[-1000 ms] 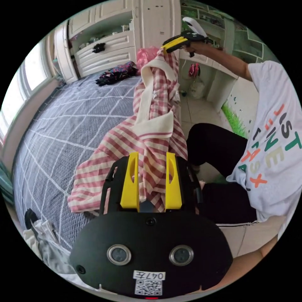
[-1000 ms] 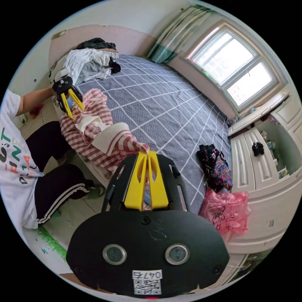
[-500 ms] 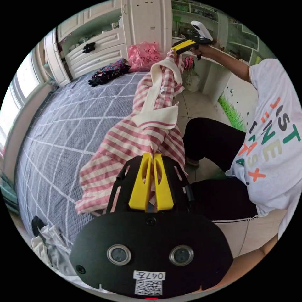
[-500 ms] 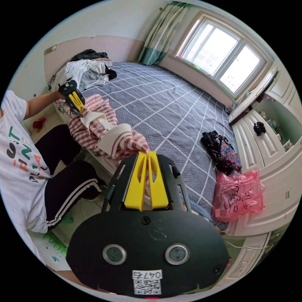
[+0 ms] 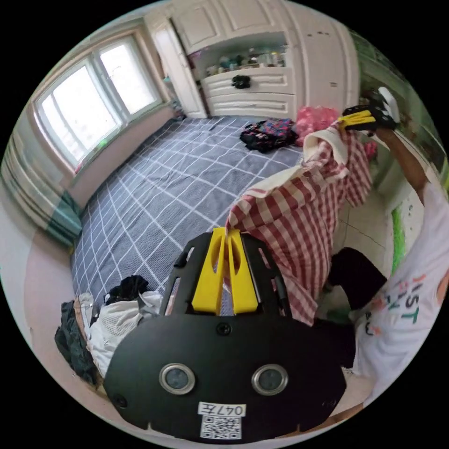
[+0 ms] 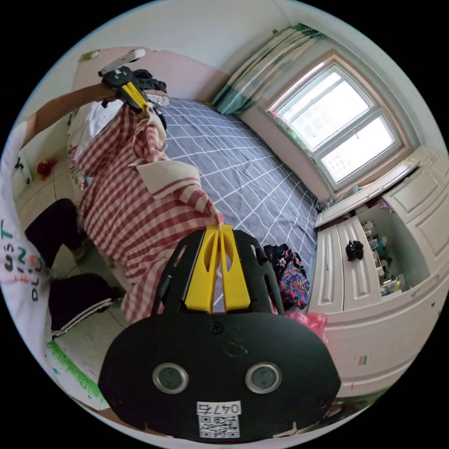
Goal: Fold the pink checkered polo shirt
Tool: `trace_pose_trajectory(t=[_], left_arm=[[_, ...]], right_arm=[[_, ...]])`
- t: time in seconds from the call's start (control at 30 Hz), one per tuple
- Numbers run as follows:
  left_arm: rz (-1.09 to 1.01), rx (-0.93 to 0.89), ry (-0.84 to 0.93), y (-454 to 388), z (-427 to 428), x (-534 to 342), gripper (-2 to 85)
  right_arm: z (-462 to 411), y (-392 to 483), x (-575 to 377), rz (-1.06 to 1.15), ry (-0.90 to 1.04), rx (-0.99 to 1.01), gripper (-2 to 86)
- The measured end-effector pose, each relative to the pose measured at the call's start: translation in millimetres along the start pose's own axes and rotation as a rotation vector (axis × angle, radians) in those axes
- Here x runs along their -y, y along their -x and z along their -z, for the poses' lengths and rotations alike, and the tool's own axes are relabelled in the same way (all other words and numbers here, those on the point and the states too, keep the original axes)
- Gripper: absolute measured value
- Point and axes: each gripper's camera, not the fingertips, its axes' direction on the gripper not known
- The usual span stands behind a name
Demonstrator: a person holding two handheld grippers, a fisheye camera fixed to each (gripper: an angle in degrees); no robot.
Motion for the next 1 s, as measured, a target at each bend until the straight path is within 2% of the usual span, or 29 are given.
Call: trace_pose_trajectory(t=[0.07, 0.17, 0.3, 0.4, 0.53, 0.67, 0.8, 1.0], left_arm=[[0.075, 0.080, 0.035, 23, -11, 30, -0.8], [0.203, 0.274, -0.044, 62, 10, 84, -0.8], [0.265, 0.590, -0.293, 80, 112, 137, -0.8], [0.227, 0.646, -0.332, 78, 155, 145, -0.8], [0.205, 0.566, -0.271, 80, 140, 133, -0.8], [0.166, 0.431, -0.100, 72, 57, 100, -0.8], [-0.054, 0.346, 0.135, 22, -38, 59, -0.8], [-0.327, 0.148, 0.324, -65, -127, -5, -0.6]], right_arm=[[-43, -37, 41, -0.057, 0.028, 0.007, -0.6], [-76, -89, 100, -0.159, 0.012, -0.079, -0.7], [-43, -144, 162, -0.245, -0.149, -0.277, -0.7], [-10, -166, 185, -0.230, -0.246, -0.369, -0.8], [-17, -163, 183, -0.179, -0.299, -0.276, -0.7], [-81, -122, 167, -0.070, -0.217, -0.149, -0.6], [-140, -66, 138, 0.030, -0.101, -0.073, -0.5], [-208, 27, 62, 0.180, 0.066, 0.112, -0.4]])
